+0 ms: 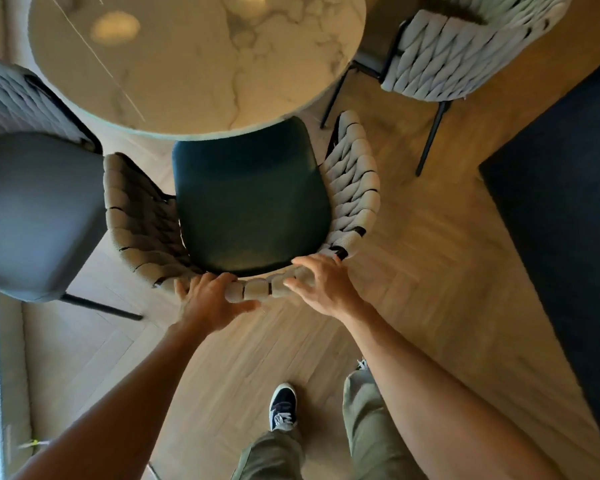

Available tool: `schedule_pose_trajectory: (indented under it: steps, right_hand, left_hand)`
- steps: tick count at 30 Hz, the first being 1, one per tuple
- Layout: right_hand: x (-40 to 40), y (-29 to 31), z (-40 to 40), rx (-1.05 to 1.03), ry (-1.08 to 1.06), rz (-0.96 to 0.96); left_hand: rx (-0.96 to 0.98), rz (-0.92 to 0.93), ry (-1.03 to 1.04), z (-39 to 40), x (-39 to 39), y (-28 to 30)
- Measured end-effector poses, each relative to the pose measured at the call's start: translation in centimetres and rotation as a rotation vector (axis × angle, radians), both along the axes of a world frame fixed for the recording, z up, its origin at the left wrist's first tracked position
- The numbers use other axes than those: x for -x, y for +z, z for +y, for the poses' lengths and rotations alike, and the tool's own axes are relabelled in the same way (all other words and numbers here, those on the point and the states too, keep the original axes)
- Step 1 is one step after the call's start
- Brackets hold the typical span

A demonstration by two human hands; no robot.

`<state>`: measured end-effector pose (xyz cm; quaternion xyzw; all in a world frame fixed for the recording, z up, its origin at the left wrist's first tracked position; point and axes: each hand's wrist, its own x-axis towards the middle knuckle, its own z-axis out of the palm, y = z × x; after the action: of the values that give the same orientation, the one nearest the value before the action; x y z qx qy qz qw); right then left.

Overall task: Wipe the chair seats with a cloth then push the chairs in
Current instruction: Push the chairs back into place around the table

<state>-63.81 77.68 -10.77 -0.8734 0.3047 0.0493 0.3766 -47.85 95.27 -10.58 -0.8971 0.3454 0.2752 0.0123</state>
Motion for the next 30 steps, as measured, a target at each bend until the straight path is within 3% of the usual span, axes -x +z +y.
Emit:
schedule_pose_trajectory:
  steps: [3, 9, 21, 30]
  right_hand:
    - [4.3, 1.4, -3.5, -0.104, -0.108, -0.081]
    - [13.9, 3.7, -13.7, -0.12, -0.234, 0.069]
    - [26.6, 6.0, -35.2, -0.171, -0.492, 0.13]
    - [27.8, 5.6, -46.3, -0.26, -0.6, 0.131]
  left_hand:
    - [0.112, 0.065, -0.034, -3.2, 4.5, 2.3]
    - [0.264, 0.148, -0.051, -15.3, 12.0, 5.4]
    - [0.202, 0.301, -0.178, -38.4, 20.0, 5.4]
    - [0.22, 0.366, -0.137, -50.4, 19.4, 3.2]
